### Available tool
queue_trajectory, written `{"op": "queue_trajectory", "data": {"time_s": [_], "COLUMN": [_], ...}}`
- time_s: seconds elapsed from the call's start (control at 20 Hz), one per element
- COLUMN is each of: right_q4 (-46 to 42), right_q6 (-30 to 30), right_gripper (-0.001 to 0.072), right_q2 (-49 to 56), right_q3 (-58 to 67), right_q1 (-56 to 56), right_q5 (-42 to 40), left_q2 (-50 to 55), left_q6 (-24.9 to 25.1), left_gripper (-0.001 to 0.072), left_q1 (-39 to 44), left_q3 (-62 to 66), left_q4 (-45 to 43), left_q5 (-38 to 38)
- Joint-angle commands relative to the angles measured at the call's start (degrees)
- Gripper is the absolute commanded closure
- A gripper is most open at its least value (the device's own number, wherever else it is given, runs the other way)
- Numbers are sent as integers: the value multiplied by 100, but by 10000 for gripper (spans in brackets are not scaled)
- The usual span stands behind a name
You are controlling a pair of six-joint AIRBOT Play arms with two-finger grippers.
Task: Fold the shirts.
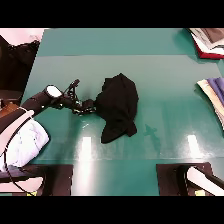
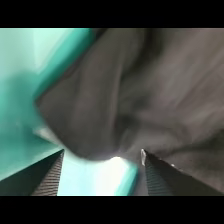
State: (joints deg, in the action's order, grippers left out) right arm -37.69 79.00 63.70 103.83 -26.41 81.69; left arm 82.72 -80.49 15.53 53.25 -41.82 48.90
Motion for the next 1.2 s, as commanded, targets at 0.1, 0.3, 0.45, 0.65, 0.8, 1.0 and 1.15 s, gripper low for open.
{"op": "queue_trajectory", "data": {"time_s": [0.1, 0.3, 0.45, 0.65, 0.8, 1.0, 1.15], "right_q4": [2, -59, -894, -1488, -1578, -1578, -1565], "right_q6": [0, 2, 9, 4, 0, 2, 2], "right_gripper": [691, 691, 691, 690, 501, 39, 113], "right_q2": [2, 109, 446, 914, 1569, 2496, 3060], "right_q3": [-2, -4, -116, -1281, -2070, -2601, -2660], "right_q1": [0, 149, 868, 2124, 2793, 3381, 3674], "right_q5": [96, 365, 723, 256, -463, -1294, -1591], "left_q2": [-4, -33, -343, -1198, -1742, -2041, -2037], "left_q6": [33, 195, 247, 249, 247, 247, 247], "left_gripper": [304, 684, 685, 684, 684, 683, 683], "left_q1": [199, 179, 2, -407, -557, -557, -557], "left_q3": [-74, 122, 721, 1504, 1926, 2065, 2065], "left_q4": [293, 201, -632, -1460, -2194, -2592, -2605], "left_q5": [-916, -717, -70, 442, 813, 1320, 1655]}}
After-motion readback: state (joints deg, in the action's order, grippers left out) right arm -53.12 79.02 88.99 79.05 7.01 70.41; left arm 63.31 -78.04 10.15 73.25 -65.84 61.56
